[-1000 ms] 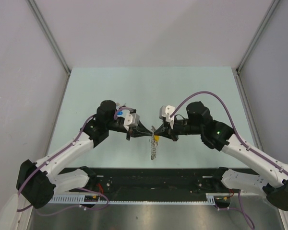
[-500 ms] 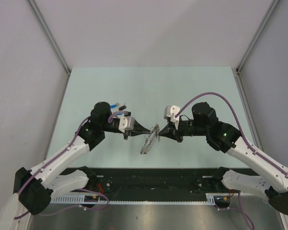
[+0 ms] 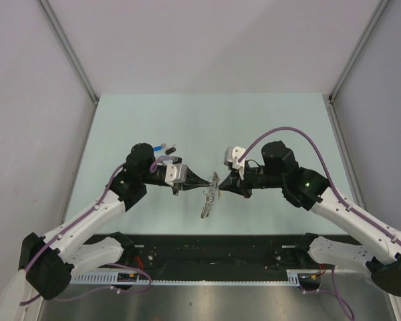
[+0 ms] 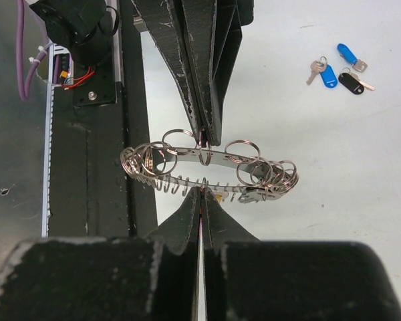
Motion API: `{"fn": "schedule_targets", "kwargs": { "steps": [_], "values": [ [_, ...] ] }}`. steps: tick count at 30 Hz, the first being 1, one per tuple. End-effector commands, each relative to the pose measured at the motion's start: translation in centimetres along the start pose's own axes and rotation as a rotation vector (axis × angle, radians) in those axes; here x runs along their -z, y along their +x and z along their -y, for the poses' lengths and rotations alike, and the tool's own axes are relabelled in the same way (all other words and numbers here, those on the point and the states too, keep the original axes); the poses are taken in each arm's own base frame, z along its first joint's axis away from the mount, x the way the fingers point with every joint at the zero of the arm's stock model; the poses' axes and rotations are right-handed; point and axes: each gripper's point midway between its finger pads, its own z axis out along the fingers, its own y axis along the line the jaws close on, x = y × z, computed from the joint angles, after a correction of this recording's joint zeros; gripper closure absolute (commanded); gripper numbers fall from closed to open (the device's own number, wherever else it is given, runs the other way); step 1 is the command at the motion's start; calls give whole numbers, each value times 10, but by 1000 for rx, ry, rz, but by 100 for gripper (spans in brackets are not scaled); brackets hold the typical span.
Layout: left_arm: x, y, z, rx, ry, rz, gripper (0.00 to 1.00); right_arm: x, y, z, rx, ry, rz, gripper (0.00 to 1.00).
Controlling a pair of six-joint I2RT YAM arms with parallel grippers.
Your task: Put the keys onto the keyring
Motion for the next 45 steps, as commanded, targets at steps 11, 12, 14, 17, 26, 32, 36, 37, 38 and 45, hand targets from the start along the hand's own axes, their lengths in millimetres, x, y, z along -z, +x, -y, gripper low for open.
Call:
{"fn": "schedule_targets", "kwargs": {
  "steps": [11,12,14,17,26,32,36,37,38,45],
  "values": [
    [-1,-13,-1,-58,22,43,100,4,-33,-1,65,-3,77,100],
    [-1,-12,-1,-55,21,42,100,4,-32,-1,66,-3,76,100],
    [-1,-12,-1,-55,22,44,100,3,-33,-1,68,-4,78,100],
    [-1,-12,0,-53,27,44,100,3,-35,-1,73,1,84,100],
    [-1,-12,0,-55,25,44,100,3,-36,2,77,17,86,100],
    [-1,-11,-2,-54,17,37,100,4,-34,4,76,33,77,100],
    [-1,-10,-3,-51,12,33,100,6,-34,6,79,45,74,100],
    [-1,-10,-3,-51,10,33,100,5,-33,6,78,44,73,100],
    [-1,-10,-4,-51,9,32,100,5,-34,6,79,45,74,100],
    [-1,-10,-3,-48,13,30,100,5,-36,4,85,34,86,100]
  ]
}}
